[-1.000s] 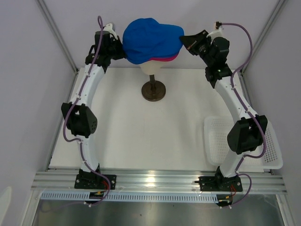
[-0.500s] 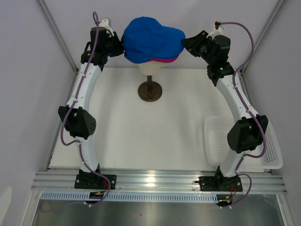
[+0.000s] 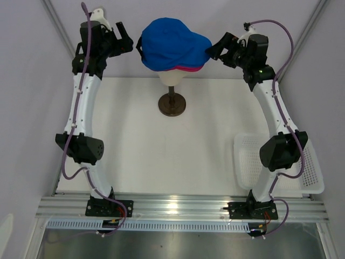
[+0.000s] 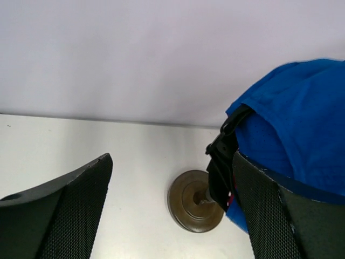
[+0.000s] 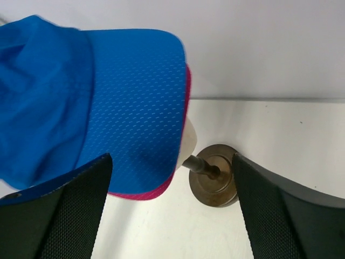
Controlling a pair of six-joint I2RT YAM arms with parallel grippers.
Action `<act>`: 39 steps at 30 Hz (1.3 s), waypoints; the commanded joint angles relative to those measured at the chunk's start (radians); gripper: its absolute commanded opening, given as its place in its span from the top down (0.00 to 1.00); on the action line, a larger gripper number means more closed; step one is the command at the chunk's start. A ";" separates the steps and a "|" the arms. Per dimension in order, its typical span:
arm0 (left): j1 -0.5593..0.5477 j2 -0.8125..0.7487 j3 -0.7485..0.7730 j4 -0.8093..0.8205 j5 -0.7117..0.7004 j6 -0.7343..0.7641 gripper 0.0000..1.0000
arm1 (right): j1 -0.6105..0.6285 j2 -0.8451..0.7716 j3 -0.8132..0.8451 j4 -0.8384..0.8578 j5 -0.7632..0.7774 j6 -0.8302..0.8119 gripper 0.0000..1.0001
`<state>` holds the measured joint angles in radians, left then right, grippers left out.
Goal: Stack the hats
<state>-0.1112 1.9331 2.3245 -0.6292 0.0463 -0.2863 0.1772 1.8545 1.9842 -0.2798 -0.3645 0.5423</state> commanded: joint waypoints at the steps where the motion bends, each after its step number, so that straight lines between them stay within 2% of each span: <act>1: 0.041 -0.131 -0.011 -0.007 0.009 0.024 0.02 | -0.015 -0.070 0.062 -0.055 -0.056 -0.074 0.06; 4: 0.045 -0.206 -0.066 -0.001 0.015 0.042 0.01 | -0.039 -0.130 0.057 -0.073 -0.085 -0.090 0.01; 9: 0.045 -0.333 -0.160 0.000 0.059 0.081 0.01 | -0.106 -0.257 0.035 -0.177 -0.073 -0.117 0.00; 12: 0.045 -0.417 -0.253 -0.003 0.087 0.082 0.01 | -0.162 -0.369 -0.060 -0.210 -0.013 -0.148 0.00; 15: 0.045 -0.503 -0.436 0.032 0.095 0.059 0.00 | -0.223 -0.505 -0.255 -0.170 0.071 -0.163 0.00; 16: 0.045 -0.584 -0.600 0.086 0.095 0.033 0.01 | -0.238 -0.537 -0.356 -0.153 0.093 -0.166 0.01; 18: 0.045 -0.679 -0.724 0.155 0.081 0.001 0.00 | -0.265 -0.595 -0.448 -0.144 0.166 -0.171 0.00; 19: 0.045 -0.783 -0.782 0.192 0.086 -0.007 0.01 | -0.266 -0.648 -0.493 -0.137 0.189 -0.183 0.00; 20: 0.044 -0.831 -0.944 0.251 0.087 -0.011 0.00 | -0.265 -0.676 -0.580 -0.128 0.218 -0.197 0.00; 22: 0.044 -0.914 -1.063 0.278 0.092 -0.014 0.00 | -0.255 -0.765 -0.675 -0.081 0.275 -0.212 0.00; 23: 0.044 -0.978 -1.094 0.279 0.098 -0.001 0.01 | -0.248 -0.797 -0.729 -0.050 0.350 -0.206 0.00; 24: 0.044 -1.003 -1.166 0.267 0.107 0.009 0.00 | -0.242 -0.833 -0.840 -0.015 0.364 -0.203 0.01; 26: 0.044 -1.060 -1.211 0.255 0.127 0.022 0.00 | -0.243 -0.911 -0.936 0.083 0.419 -0.205 0.00; 28: 0.044 -1.082 -1.280 0.224 0.180 0.039 0.01 | -0.242 -0.936 -1.010 0.100 0.449 -0.196 0.00; 33: 0.044 -1.118 -1.337 0.151 0.173 0.062 0.01 | -0.239 -0.946 -1.053 0.087 0.457 -0.150 0.00; 39: 0.044 -1.165 -1.426 0.236 0.185 0.033 0.00 | -0.228 -0.937 -1.075 0.094 0.453 -0.104 0.00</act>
<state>-0.0654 0.8043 0.9287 -0.4576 0.2012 -0.2527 -0.0578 0.9283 0.9142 -0.2466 0.0578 0.4007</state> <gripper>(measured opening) 0.994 0.993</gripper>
